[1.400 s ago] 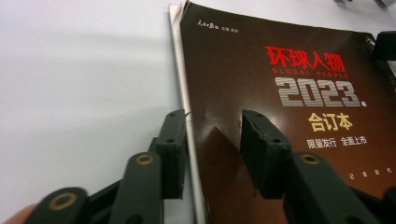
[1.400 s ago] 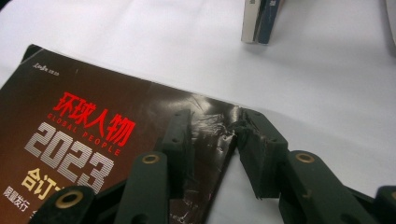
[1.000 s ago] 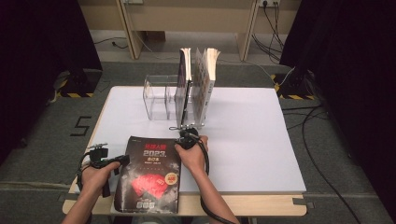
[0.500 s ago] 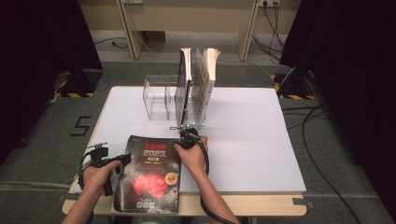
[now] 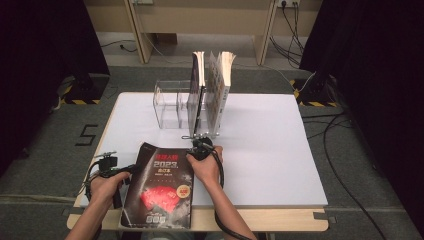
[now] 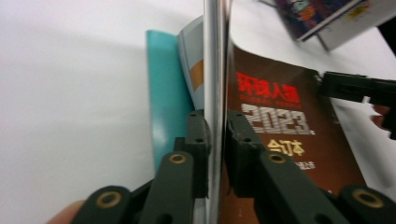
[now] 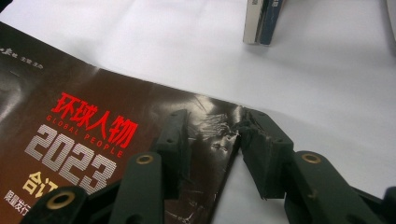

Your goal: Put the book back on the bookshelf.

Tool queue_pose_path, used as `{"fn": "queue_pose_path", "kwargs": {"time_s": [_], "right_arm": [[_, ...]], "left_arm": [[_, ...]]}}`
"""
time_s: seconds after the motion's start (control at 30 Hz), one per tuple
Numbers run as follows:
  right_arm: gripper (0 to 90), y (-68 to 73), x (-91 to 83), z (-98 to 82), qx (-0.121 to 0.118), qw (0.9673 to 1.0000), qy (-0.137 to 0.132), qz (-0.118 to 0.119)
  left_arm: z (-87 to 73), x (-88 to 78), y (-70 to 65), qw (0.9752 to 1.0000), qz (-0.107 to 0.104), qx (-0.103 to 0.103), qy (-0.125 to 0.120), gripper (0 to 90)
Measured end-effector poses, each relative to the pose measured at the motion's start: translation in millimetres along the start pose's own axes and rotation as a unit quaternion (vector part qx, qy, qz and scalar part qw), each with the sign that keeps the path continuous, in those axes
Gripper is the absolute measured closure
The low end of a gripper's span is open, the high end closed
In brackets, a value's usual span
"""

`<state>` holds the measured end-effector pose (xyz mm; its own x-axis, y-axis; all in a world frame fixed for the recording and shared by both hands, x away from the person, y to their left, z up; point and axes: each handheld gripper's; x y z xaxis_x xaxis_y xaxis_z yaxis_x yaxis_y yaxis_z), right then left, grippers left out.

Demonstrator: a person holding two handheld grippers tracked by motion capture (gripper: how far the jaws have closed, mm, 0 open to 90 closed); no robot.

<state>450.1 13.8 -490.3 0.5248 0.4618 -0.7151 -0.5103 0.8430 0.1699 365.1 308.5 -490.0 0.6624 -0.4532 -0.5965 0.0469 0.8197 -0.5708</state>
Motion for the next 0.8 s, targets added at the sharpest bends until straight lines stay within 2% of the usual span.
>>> {"fn": "queue_pose_path", "kwargs": {"time_s": [0.1, 0.3, 0.43, 0.47, 0.53, 0.63, 0.7, 0.8], "right_arm": [[58.2, -0.2, -0.4, -0.3, 0.005, 1.0, -0.001, 0.007], [56.2, -7.1, -1.4, 0.6, 0.023, 0.9992, -0.001, 0.033], [52.6, -8.7, -0.8, 2.2, 0.023, 0.9992, -0.007, 0.032], [52.9, -9.4, -0.6, 2.2, 0.019, 0.9995, -0.01, 0.024], [53.0, -10.7, -0.1, 2.6, 0.022, 0.9993, -0.01, 0.028], [53.1, -10.6, 0.4, 3.8, 0.013, 0.9995, -0.005, 0.027], [53.2, -10.7, 1.2, 4.8, 0.004, 0.9996, -0.004, 0.027], [53.6, -11.8, 2.5, 5.8, 0.006, 0.9995, -0.004, 0.031]], "left_arm": [[-2.1, -2.7, -3.6, 0.9995, -0.008, 0.03, -0.01, 83.9], [-6.8, -10.6, 0.0, 0.9959, -0.056, 0.059, -0.04, 84.6], [-8.7, -13.2, 5.1, 0.9937, -0.084, 0.055, -0.051, 84.7], [-8.8, -13.7, 5.3, 0.9934, -0.086, 0.056, -0.052, 84.7], [-8.9, -14.4, 4.6, 0.9929, -0.086, 0.063, -0.052, 84.7], [-9.1, -15.9, 2.1, 0.9917, -0.088, 0.076, -0.055, 84.8], [-9.0, -17.7, 0.8, 0.9908, -0.095, 0.078, -0.057, 84.9], [-9.0, -19.9, 0.9, 0.9893, -0.108, 0.076, -0.062, 84.9]]}}
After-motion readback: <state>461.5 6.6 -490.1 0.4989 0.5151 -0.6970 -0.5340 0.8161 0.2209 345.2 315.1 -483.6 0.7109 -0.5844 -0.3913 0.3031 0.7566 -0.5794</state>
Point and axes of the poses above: each handheld gripper's, and its own axes: x roughly forward along the jaws, z roughly out of its top, y roughly to its left, and after that the axes turned 8 degrees about -x, right-handed
